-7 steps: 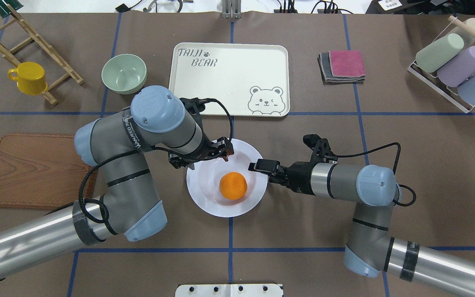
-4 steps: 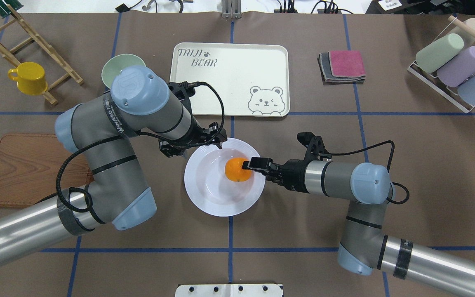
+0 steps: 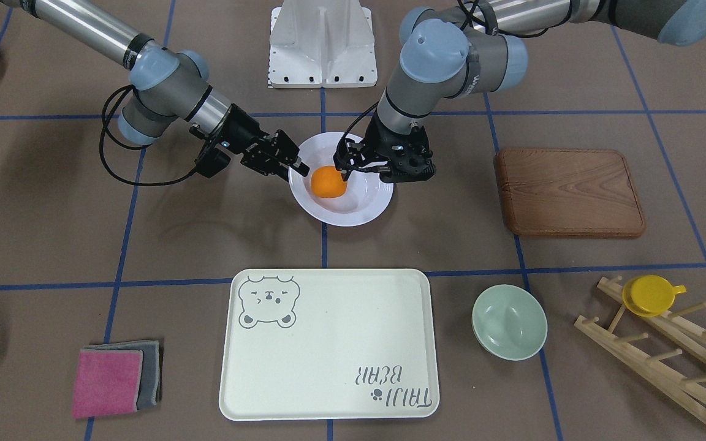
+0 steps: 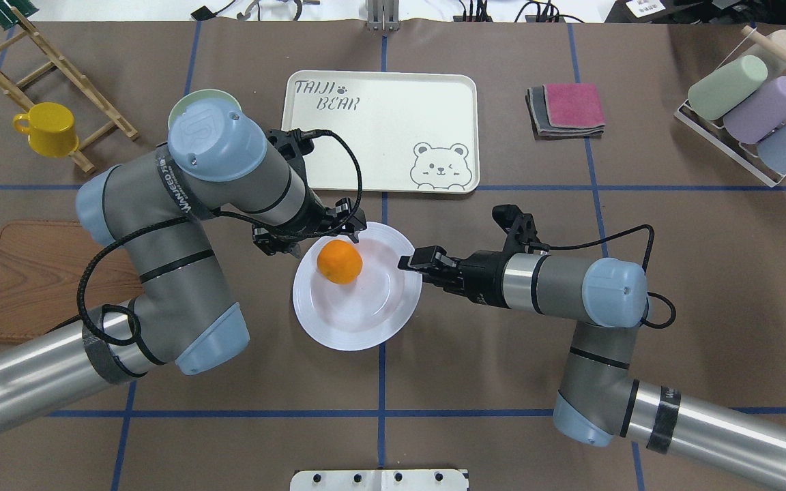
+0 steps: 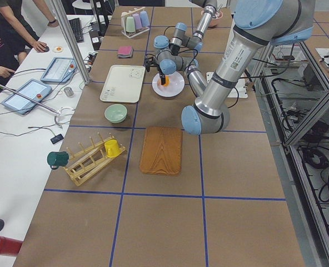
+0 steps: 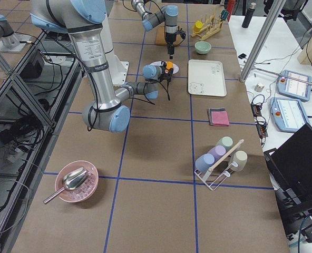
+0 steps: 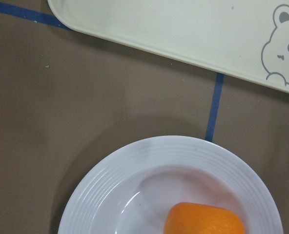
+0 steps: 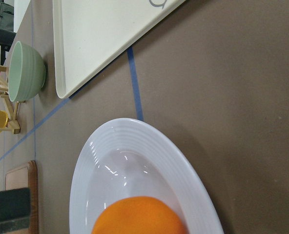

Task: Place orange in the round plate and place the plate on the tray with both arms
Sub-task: 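Grip the plate rim with both grippers and lift it off the table, then carry the plate with the right gripper onto the bear tray while the left gripper withdraws, then lower the plate onto the tray and open the right gripper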

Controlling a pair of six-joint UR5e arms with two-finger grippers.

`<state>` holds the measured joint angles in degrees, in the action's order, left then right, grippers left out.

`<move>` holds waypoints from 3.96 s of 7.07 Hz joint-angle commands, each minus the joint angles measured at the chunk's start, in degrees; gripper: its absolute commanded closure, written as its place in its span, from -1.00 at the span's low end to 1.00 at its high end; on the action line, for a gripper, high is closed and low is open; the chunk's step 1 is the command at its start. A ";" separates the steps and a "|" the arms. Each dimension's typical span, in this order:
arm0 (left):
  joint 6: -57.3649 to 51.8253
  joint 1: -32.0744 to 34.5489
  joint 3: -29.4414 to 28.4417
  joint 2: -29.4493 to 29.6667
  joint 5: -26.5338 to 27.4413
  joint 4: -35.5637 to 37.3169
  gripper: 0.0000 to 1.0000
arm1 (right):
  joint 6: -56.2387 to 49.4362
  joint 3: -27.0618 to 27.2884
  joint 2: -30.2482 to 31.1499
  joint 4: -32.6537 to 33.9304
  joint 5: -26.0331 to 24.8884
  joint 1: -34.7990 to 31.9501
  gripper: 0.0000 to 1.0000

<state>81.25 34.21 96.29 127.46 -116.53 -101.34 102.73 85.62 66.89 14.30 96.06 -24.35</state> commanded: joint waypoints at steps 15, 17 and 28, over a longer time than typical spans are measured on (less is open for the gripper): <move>-38.27 18.62 11.73 -14.34 -4.60 13.28 -0.95 | 21.55 -15.80 -14.50 0.64 -27.22 -6.06 1.00; -38.80 18.70 11.55 -14.35 -4.58 13.19 -0.95 | 26.45 -17.86 -15.56 6.74 -30.83 -6.06 1.00; -41.34 18.97 11.03 -14.87 -3.26 13.19 -0.95 | -2.04 6.43 -4.45 27.07 0.27 -12.18 -1.00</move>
<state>40.56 52.98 107.38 112.68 -119.99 -88.15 107.63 84.35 57.86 38.33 86.56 -33.04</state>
